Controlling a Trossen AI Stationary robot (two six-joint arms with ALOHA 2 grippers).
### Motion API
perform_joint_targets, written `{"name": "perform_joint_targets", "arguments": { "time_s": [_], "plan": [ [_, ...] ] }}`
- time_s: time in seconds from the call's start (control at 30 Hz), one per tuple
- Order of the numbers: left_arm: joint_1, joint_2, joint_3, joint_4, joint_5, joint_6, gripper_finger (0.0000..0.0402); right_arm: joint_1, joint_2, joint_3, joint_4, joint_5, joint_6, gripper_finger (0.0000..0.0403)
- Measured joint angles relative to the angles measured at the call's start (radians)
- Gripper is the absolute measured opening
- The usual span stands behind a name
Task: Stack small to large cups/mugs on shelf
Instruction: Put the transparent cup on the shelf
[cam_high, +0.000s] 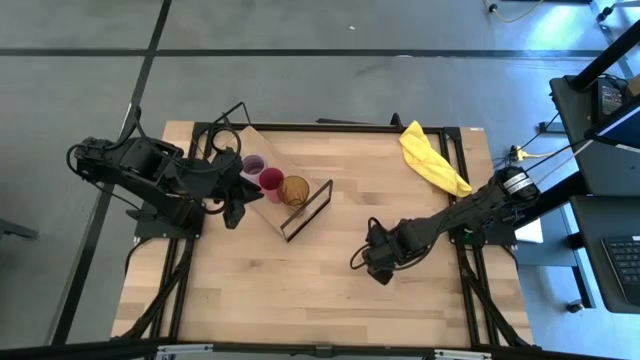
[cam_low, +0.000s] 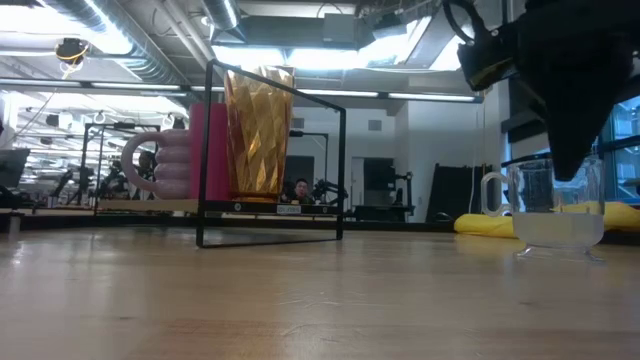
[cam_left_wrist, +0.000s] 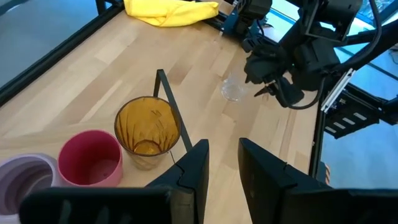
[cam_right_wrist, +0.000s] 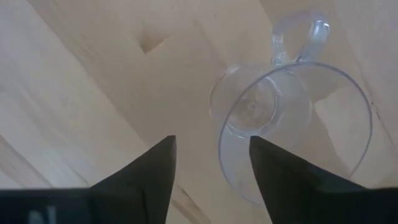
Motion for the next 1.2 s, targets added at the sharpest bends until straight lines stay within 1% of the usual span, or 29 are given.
{"name": "perform_joint_targets", "arguments": {
  "time_s": [0.07, 0.13, 0.4, 0.53, 0.6, 0.73, 0.83, 0.9, 1.03, 1.2],
  "plan": [
    [0.0, 0.0, 0.0, 0.0, 0.0, 0.0, 0.008, 0.006, 0.001, 0.0, -0.002, 0.0, -0.016, 0.0196],
    [0.0, 0.0, 0.0, 0.0, 0.0, 0.0, 0.008, 0.013, 0.001, 0.0, -0.003, 0.0, -0.025, 0.0176],
    [0.0, 0.0, 0.0, 0.0, -0.001, 0.003, 0.008, 0.046, 0.001, 0.0, -0.005, 0.0, -0.088, 0.0061],
    [0.0, 0.0, 0.0, 0.0, -0.004, 0.005, 0.008, 0.066, 0.001, 0.0, -0.006, 0.0, -0.146, 0.0012],
    [0.0, 0.0, 0.0, 0.0, -0.01, 0.007, 0.008, 0.077, 0.001, 0.0, -0.005, 0.005, -0.177, 0.0008],
    [0.0, 0.0, 0.0, 0.0, -0.029, 0.007, 0.008, 0.094, 0.001, 0.0, -0.001, 0.01, -0.254, 0.0022],
    [0.002, 0.0, 0.0, 0.0, -0.03, 0.007, 0.008, 0.102, 0.001, 0.0, 0.017, 0.01, -0.338, 0.0022],
    [0.002, 0.0, 0.0, 0.0, -0.031, 0.007, 0.008, 0.105, 0.001, 0.0, 0.039, 0.009, -0.423, 0.0015],
    [0.002, 0.004, 0.0, 0.0, -0.033, 0.007, 0.008, 0.112, 0.001, 0.005, 0.051, -0.034, -0.635, 0.0009],
    [0.002, 0.006, 0.0, 0.0, -0.042, 0.007, 0.008, 0.127, 0.001, 0.034, 0.013, -0.078, -0.907, 0.0023]
  ]
}}
